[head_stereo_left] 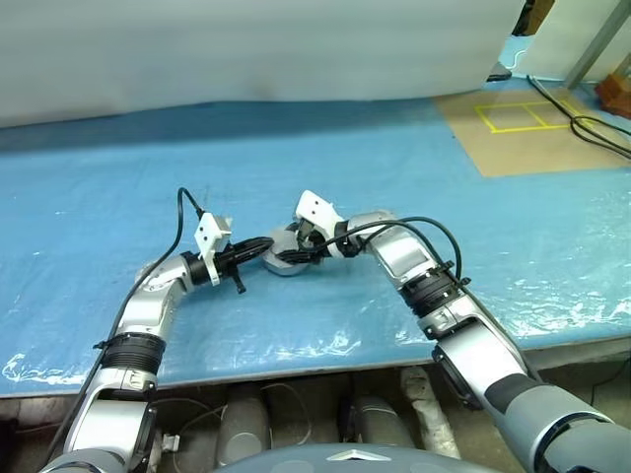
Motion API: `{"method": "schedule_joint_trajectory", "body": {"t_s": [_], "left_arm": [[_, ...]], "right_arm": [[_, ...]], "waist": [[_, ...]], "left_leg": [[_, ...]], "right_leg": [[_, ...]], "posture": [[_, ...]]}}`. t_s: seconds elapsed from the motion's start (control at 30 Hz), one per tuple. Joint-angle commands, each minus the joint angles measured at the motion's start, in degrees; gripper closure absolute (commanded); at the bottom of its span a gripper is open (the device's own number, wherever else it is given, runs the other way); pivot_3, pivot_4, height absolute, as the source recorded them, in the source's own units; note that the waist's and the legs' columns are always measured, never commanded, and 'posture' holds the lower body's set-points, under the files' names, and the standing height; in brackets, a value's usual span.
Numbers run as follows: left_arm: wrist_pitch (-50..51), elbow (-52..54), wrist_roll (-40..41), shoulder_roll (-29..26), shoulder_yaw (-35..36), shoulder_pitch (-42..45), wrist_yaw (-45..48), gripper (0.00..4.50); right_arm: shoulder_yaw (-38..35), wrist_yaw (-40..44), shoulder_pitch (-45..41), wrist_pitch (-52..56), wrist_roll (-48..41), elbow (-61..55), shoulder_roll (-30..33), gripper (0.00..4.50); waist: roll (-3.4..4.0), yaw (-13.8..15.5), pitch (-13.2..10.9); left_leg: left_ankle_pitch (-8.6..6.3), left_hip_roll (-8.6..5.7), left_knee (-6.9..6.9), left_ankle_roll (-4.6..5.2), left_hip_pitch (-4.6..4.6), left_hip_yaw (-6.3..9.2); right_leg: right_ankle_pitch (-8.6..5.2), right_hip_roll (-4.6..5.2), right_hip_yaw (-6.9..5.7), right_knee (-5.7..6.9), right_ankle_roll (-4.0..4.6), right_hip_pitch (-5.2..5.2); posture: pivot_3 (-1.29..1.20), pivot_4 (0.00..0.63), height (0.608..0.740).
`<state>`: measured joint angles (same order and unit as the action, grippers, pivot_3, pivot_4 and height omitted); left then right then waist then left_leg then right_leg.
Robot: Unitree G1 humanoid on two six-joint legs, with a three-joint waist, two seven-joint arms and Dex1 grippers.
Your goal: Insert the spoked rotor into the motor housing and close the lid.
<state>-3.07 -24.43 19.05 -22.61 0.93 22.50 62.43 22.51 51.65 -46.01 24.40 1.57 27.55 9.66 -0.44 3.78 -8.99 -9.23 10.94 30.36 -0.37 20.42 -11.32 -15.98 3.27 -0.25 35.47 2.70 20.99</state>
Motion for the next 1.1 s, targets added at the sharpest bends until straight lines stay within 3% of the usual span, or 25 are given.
{"method": "schedule_joint_trajectory", "body": {"t_s": [0.03,0.13,0.33,0.47,0.57,1.1], "left_arm": [[-0.13,2.03,0.92,-0.59,1.04,0.39,0.26,4.44],[-0.4,1.93,0.72,-0.49,1.07,0.39,-0.1,4.44],[-1.08,1.24,0.47,-0.26,1.08,0.72,-0.41,4.44],[-1.34,1.17,0.38,0.08,1.04,0.79,-0.77,4.44],[-1.05,1.51,0.25,0.12,0.97,0.46,-1.13,4.44],[-6.17,-7.09,-6.23,-0.34,-0.96,2.8,-3.71,4.44]], "right_arm": [[3.58,-5.06,3.28,2.44,5.77,10.12,0.56,1.54],[3.91,-3.99,3.89,2.66,5.33,9.78,0.9,1.54],[5.21,0.53,4.93,0.47,5.28,6.76,3.54,1.54],[4.16,-2.94,3.44,1.45,6.29,11.27,2.99,1.54],[2.0,-0.23,3.08,4.39,2.84,9.32,2.44,1.54],[1.73,-0.9,3.79,5.3,2.79,6.92,2.43,1.54]], "waist": [[0.01,0.1,0.0],[0.02,0.24,0.0],[0.03,0.45,0.04],[0.14,0.41,0.18],[0.2,0.34,0.21],[0.2,0.63,0.21]], "left_leg": [[-0.04,0.0,-0.02,0.05,-0.13,0.0],[-0.05,-0.02,-0.1,0.06,-0.52,0.0],[-0.05,-0.11,-0.16,0.06,-0.45,-0.04],[-0.04,-0.11,-0.16,0.05,-0.24,-0.1],[-0.04,-0.1,-0.17,0.05,-0.14,-0.1],[-0.05,-0.11,-0.31,0.06,-0.08,-0.1]], "right_leg": [[-0.09,0.01,0.01,0.0,-0.17,-0.04],[-0.19,0.03,0.04,0.0,-0.34,-0.05],[-0.2,0.05,0.18,-0.04,-0.35,0.04],[0.01,0.04,0.19,-0.12,0.03,-0.04],[0.01,0.03,0.18,-0.16,0.04,0.05],[-0.22,0.04,0.19,-0.41,-0.38,0.09]], "posture": [[0.0,0.15,0.74],[0.0,0.15,0.74],[0.0,0.15,0.74],[0.0,0.15,0.74],[0.0,0.15,0.74],[0.0,0.15,0.74]]}}
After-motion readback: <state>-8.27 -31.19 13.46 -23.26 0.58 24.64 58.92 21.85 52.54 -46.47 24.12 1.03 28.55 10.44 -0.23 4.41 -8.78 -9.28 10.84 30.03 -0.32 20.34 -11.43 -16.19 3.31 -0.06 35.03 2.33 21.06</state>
